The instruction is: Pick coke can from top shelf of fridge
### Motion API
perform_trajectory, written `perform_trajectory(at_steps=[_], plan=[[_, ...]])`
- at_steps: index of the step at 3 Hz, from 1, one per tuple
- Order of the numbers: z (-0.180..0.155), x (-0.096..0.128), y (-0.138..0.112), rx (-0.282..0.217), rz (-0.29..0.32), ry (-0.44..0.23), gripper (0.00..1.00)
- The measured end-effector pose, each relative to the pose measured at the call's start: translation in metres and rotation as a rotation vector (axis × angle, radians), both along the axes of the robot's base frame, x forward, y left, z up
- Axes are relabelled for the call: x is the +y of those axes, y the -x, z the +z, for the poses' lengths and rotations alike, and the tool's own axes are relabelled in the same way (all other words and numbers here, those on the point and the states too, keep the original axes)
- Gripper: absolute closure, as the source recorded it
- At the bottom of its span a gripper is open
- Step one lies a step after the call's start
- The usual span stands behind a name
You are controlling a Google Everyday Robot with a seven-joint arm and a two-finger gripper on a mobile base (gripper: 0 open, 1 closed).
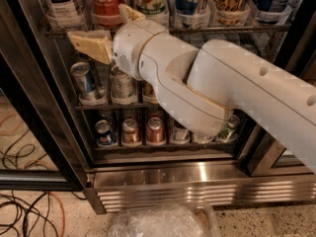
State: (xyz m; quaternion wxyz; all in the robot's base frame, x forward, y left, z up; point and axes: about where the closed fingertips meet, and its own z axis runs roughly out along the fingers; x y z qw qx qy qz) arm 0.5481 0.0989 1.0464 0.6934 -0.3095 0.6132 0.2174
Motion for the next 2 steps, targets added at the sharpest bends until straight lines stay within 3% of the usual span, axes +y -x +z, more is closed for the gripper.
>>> perform_trajectory(at_steps=[2], plan=[[0.006, -0.004, -0.018, -0.010, -0.022, -0.013, 0.24]])
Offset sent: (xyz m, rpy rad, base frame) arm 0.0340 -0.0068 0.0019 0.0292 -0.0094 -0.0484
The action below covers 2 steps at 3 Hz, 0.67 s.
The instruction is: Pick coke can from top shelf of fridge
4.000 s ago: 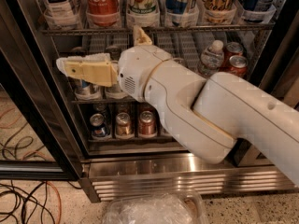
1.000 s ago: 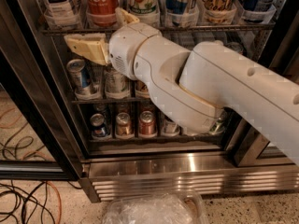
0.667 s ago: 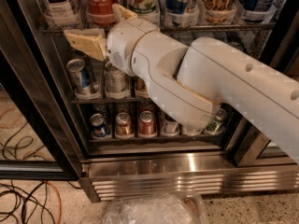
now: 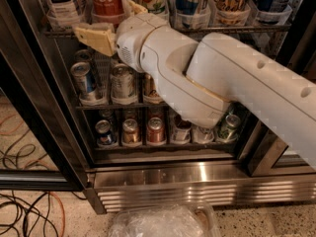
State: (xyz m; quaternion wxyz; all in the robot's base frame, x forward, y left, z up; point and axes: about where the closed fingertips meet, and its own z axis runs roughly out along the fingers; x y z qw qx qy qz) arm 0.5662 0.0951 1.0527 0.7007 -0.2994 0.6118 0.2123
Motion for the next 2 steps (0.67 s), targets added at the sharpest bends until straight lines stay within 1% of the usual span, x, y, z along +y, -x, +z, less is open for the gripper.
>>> perform_trajectory(at_steps=[1, 2], plan=[[0.0005, -0.0036, -0.0115, 0.002, -0.015, -0.011, 0.24], [0.0028, -0.0032, -0.0211, -0.008, -0.019, -0.017, 0.25]])
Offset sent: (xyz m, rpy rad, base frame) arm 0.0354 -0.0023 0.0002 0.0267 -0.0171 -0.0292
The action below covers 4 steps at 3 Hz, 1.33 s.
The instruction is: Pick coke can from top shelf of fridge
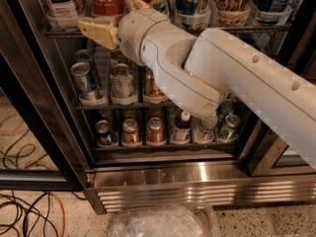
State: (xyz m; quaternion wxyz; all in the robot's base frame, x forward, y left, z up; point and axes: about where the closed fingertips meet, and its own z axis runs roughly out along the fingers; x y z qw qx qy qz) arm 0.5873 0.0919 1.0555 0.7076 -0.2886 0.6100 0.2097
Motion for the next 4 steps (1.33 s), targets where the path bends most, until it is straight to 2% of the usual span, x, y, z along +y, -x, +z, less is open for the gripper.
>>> perform_trajectory(at_steps=[2, 4], plan=[[0.013, 0.006, -0.024, -0.035, 0.000, 0.006, 0.25], [0.015, 0.010, -0.040, -0.018, -0.022, -0.005, 0.25]])
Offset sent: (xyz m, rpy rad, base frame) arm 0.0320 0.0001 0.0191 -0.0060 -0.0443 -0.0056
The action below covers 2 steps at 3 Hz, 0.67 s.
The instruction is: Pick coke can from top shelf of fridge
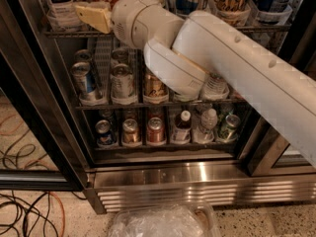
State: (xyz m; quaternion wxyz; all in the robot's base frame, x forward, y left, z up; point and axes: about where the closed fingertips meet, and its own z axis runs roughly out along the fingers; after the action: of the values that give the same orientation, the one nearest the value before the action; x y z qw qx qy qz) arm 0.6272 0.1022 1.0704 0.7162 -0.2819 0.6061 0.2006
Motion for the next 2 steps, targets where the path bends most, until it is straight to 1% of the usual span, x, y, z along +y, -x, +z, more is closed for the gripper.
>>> perform_trajectory(at_steps=[2], plan=[[-0.0046, 0.0052, -0.0181, 0.031, -0.033, -0.011, 0.26]])
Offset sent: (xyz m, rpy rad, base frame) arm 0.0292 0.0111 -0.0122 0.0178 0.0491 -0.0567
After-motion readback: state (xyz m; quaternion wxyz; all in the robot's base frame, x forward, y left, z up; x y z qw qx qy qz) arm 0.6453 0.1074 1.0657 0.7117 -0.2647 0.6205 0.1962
